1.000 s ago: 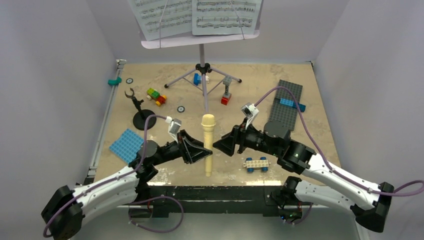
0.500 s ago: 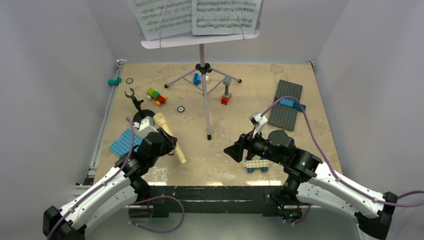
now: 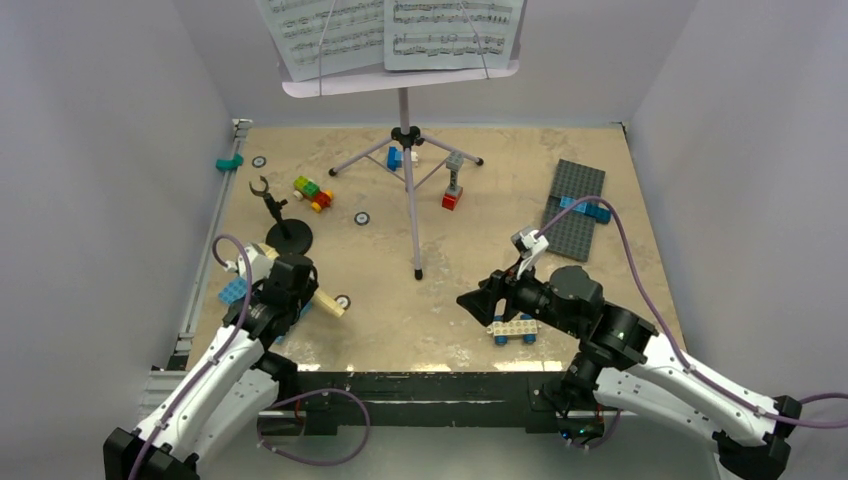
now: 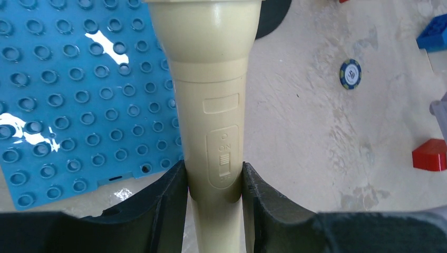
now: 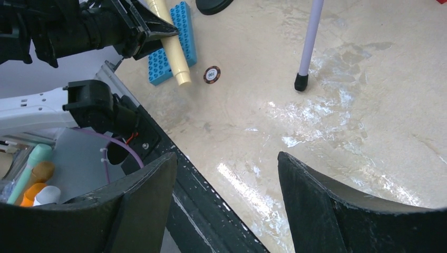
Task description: Pack up the instrument practice props
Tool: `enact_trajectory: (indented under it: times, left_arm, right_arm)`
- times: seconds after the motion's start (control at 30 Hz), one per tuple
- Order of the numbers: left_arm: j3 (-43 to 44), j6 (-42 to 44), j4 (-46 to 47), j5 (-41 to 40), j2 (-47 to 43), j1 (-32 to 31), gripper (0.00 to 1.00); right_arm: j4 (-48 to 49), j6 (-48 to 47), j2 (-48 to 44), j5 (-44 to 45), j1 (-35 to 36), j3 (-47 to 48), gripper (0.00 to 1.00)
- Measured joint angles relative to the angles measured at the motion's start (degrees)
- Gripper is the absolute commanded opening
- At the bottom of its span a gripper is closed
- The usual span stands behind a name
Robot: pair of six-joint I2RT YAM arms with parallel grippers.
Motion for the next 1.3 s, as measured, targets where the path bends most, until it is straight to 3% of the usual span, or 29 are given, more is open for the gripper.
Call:
enact_trajectory:
  times: [0.23,0.43,0.87,1.1,1.3]
  left_arm:
    - [0.57,1.05,1.81,1.95,3.76,9.66,0.00]
    - [2.84,2.51,6.64,6.10,12.11,18.27,0.00]
    - [5.62,3.74,15.89,11.28,28.15,27.47,0.00]
    - [6.75,5.01,19.02,12.22,32.26,28.63,0.29]
    - [6.75,5.49,19.93,12.76,33.46,28.70,0.46]
  right_arm:
    - [-1.90,-0.87,-2.03,-0.02,0.00,-0.15,0.77]
    - [-2.93,-1.11,-3.17,0.00,0.00,-0.31,0.77]
    - [-6.23,-1.70,-6.08,1.51,0.00,-0.31,0.77]
    - [-6.56,-1.73,-6.16,2.25,0.00,-0.31,0.77]
    - [-6.69,-1.77,-6.16,2.51,0.00,-0.31,0.77]
